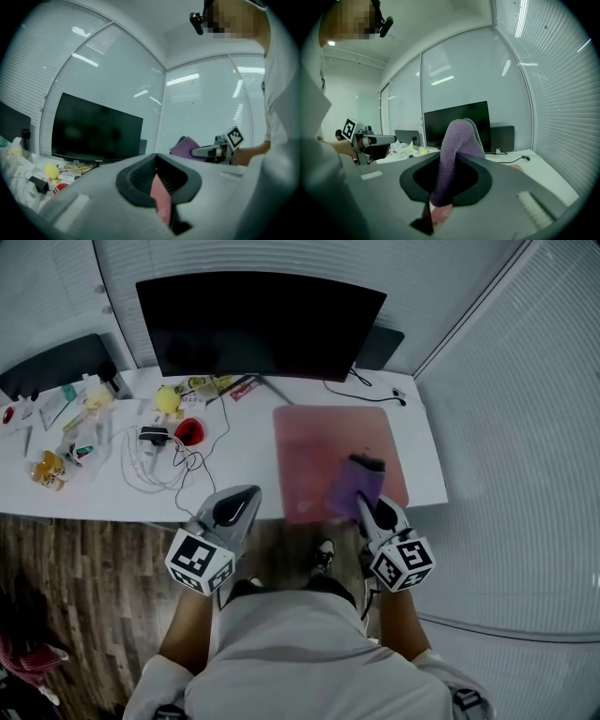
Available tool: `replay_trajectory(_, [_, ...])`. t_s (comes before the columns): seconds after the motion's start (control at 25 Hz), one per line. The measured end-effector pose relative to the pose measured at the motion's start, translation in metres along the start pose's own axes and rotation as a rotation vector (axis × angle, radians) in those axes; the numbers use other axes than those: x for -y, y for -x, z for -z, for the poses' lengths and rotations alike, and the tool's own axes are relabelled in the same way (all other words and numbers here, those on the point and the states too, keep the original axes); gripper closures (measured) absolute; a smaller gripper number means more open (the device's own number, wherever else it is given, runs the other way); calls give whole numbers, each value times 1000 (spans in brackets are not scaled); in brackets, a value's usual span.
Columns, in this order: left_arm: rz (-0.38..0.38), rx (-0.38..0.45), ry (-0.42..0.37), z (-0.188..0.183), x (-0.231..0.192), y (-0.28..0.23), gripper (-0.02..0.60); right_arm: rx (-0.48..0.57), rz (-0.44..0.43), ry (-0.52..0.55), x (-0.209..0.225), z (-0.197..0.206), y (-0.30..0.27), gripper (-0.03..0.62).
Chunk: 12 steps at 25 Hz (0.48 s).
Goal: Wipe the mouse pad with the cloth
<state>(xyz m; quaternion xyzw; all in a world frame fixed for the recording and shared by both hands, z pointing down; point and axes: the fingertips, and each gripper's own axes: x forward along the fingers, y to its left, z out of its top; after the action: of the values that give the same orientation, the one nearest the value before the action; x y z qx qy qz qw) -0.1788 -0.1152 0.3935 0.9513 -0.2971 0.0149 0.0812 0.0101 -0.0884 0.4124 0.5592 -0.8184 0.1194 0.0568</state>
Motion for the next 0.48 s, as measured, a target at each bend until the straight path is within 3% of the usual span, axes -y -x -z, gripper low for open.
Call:
replay_trajectory(0.2, [-85,-16,-7,-5,-16,-43,580,-1,-71,-7,48,-11,-36,545])
replay_trajectory(0.48, [-166,-26,-28,-23,-7,-137,580,8,-137,-39,152,-30,-69,545])
